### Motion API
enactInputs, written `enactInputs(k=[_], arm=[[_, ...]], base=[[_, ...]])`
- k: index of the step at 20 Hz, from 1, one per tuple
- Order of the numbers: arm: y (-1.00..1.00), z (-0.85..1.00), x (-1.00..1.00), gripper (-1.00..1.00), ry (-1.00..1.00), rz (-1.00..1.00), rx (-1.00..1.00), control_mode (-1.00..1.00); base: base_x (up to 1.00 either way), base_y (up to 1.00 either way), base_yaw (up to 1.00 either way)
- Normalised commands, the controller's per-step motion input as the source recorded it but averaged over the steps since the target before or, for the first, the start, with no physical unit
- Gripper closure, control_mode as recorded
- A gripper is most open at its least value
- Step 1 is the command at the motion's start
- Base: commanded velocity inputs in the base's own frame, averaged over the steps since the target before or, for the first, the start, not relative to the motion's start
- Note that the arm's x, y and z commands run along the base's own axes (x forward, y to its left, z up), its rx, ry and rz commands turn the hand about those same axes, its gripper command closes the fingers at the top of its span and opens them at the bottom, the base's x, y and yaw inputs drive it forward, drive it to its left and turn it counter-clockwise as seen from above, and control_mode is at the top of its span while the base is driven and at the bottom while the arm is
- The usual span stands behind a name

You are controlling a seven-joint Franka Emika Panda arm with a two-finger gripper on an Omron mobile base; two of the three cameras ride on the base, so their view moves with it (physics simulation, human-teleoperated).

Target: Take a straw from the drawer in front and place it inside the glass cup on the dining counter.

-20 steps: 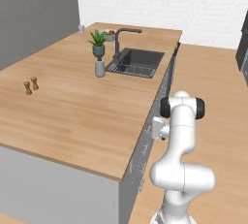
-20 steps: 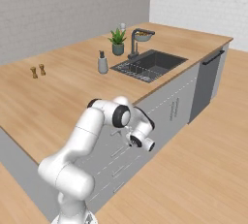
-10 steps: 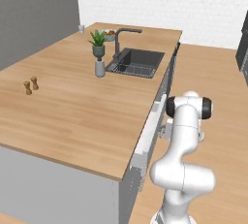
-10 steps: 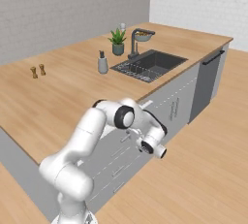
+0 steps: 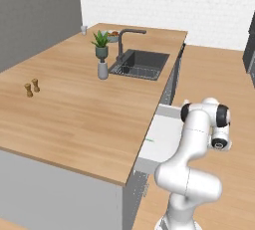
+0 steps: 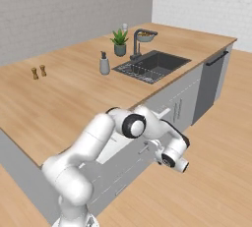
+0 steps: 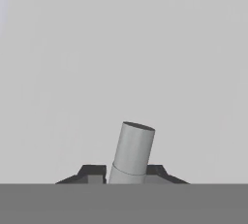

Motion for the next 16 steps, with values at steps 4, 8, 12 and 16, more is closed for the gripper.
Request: enactInputs(k=[4,8,12,16], arm=[[-1.00,0.00,-0.26,1.00,0.00,0.00,0.00,-1.00],[-1.00,0.00,-0.19,1.00,0.00,0.00,0.00,-1.00],[-0.99,0.00,-0.20,-1.00,0.00,0.00,0.00,-1.00],[-0.46,0.00,-0.32,-1.00,0.00,0.00,-0.04,-1.00]], base=[[0.00,0.00,0.00],[0.00,0.00,0.00],[0.00,0.00,0.00],[0.00,0.00,0.00]])
